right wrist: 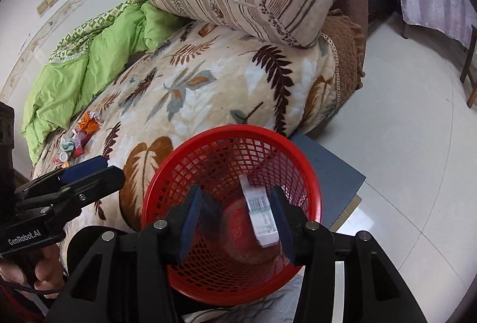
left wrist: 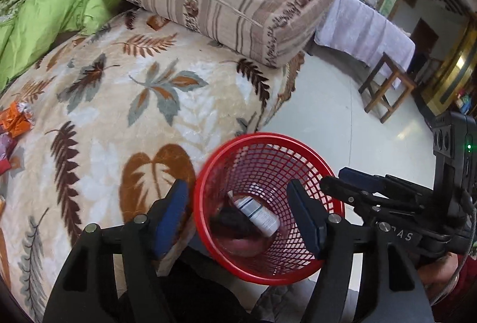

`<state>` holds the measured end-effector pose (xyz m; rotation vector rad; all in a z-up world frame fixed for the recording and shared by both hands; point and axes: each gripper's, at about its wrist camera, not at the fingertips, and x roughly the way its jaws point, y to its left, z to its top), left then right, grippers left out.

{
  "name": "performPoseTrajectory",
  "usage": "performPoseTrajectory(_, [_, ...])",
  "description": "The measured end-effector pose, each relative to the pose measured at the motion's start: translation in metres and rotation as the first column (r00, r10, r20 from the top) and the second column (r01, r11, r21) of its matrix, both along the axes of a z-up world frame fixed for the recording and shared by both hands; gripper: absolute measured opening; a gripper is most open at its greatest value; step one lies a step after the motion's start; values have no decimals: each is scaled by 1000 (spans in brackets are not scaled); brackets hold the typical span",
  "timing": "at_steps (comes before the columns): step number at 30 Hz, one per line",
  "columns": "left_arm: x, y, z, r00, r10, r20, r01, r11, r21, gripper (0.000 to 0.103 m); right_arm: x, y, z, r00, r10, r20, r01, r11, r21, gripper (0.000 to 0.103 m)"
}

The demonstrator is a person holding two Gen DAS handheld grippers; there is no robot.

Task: Collect trash
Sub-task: 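Carry both items over the red basket and open both grippers, then move both tools back over the trash on the bed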

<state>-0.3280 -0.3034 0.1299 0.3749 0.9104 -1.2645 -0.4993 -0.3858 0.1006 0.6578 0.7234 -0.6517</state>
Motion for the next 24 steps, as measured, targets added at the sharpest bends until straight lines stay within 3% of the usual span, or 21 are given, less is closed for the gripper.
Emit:
performPoseTrajectory(7, [33, 37, 7, 993, 110, 28, -109, 994, -28, 68, 31, 10, 13, 996, 62, 61, -61, 998, -12, 56])
performPoseTrajectory(14, [91, 97, 12, 959, 281, 32, -278, 958, -65, 68, 93, 35, 19, 976, 201, 89, -200, 980, -16, 58])
performPoseTrajectory(18, [129, 135, 11, 922, 383, 50, -379, 923, -72, 70, 132, 55, 21, 951, 291, 101, -291, 957, -21, 61])
performPoseTrajectory(24, [200, 200, 4, 825, 550, 130, -547, 835, -62, 73, 184, 81, 23, 914, 391, 104, -391, 920, -22, 61])
